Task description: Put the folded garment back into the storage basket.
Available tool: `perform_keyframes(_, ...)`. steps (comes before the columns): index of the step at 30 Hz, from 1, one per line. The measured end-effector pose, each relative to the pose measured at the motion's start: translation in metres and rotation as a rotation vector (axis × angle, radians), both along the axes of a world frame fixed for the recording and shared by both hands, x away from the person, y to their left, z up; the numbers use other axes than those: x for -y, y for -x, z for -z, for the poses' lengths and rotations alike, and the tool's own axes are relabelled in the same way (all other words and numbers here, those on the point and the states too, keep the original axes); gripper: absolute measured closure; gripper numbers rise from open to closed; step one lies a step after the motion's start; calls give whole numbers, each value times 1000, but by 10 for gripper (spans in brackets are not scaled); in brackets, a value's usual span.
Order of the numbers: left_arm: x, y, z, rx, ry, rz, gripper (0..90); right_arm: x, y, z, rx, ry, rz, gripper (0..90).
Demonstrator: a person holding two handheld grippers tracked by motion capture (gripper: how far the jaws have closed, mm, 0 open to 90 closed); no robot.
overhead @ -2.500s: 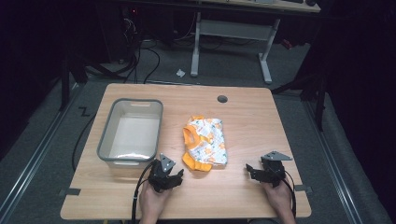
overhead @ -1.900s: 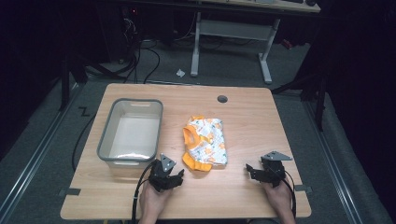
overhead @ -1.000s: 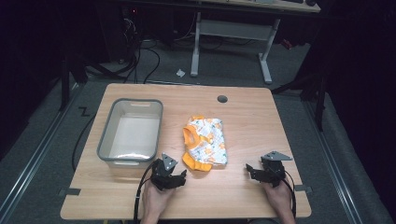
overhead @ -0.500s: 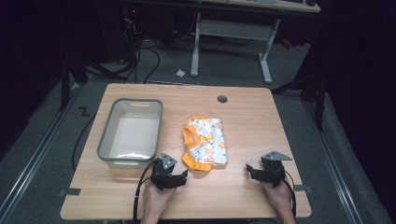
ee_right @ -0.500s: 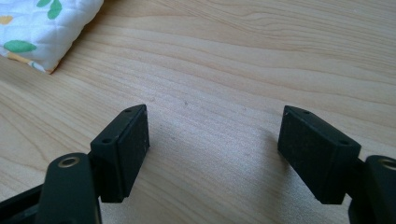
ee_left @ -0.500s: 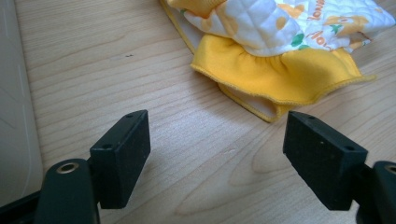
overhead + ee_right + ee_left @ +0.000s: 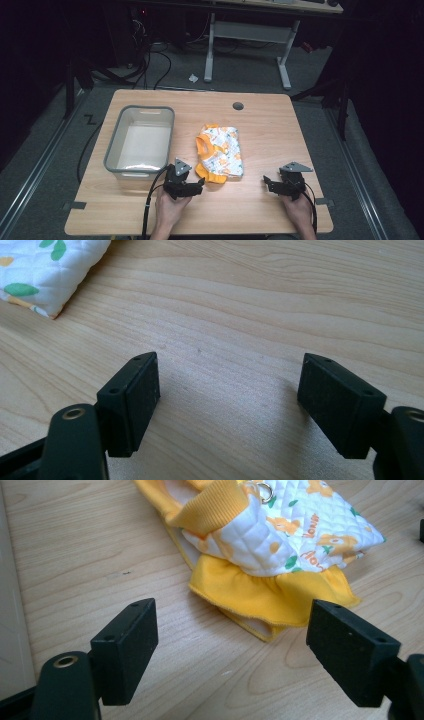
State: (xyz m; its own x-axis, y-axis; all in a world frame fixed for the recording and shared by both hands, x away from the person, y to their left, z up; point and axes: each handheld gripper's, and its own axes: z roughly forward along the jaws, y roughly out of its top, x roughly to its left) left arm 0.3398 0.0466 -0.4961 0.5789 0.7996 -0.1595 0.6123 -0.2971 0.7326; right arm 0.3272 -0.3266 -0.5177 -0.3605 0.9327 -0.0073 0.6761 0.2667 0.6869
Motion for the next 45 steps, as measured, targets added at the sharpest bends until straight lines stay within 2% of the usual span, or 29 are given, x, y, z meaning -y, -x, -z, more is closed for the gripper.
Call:
perform_keyframes(6, 6, -5, -5, -1, -8, 15, 196, 0, 0, 0, 0, 0, 0, 252)
perform_keyframes(13, 10, -12, -10, -7, 8, 15, 179, 0, 0, 0, 0, 0, 0, 252)
perform_keyframes(16, 13, -16, -13, -13, -5, 19, 157, 0, 0, 0, 0, 0, 0, 252)
perform_keyframes(21, 15, -22, -18, -10, 11, 27, 151, 0, 0, 0, 0, 0, 0, 252)
perform_keyframes(27, 19, -28, -21, -16, 1, 36, 145, 0, 0, 0, -1, -1, 1, 252)
perform_keyframes(29, 20, -31, -22, -27, 23, 33, 146, 0, 0, 0, -1, -1, 1, 252)
perform_keyframes(32, 24, -36, -24, -31, 3, 36, 143, 0, 0, 0, -1, -1, 1, 252)
perform_keyframes(45, 42, -62, -31, -37, -29, 30, 130, 0, 0, 0, -1, -1, 1, 252)
